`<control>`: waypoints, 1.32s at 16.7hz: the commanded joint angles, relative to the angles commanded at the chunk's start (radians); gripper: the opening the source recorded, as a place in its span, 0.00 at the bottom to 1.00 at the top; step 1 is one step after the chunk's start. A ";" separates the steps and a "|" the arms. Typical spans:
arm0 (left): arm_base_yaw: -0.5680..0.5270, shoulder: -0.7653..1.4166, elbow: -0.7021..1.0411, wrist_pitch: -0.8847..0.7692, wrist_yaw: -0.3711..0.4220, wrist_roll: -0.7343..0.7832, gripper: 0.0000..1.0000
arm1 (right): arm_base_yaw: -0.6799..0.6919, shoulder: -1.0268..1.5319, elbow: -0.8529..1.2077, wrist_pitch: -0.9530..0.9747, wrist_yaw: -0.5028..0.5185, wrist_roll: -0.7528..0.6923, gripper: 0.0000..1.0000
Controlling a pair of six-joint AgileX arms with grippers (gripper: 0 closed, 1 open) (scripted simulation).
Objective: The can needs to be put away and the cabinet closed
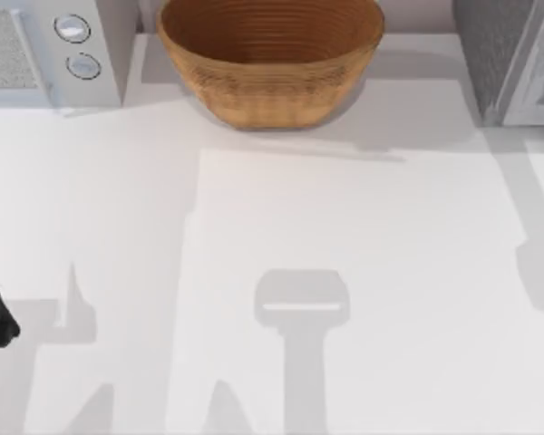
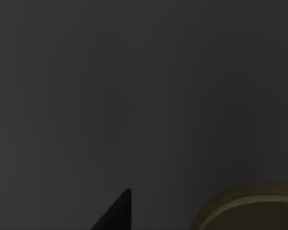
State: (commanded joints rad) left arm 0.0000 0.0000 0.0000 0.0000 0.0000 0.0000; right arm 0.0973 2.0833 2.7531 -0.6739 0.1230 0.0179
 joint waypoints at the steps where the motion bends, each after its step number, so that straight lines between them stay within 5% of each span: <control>1: 0.000 0.000 0.000 0.000 0.000 0.000 1.00 | 0.000 0.000 0.000 0.000 0.000 0.000 1.00; 13: 0.000 0.000 0.000 0.000 0.000 0.000 1.00 | -0.007 -0.067 -0.095 0.000 0.003 0.003 1.00; 22: 0.000 0.000 0.000 0.000 0.000 0.000 1.00 | -0.051 -0.705 -0.858 0.136 0.011 0.013 1.00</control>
State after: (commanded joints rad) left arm 0.0000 0.0000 0.0000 0.0000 0.0000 0.0000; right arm 0.0463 1.3782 1.8949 -0.5377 0.1344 0.0308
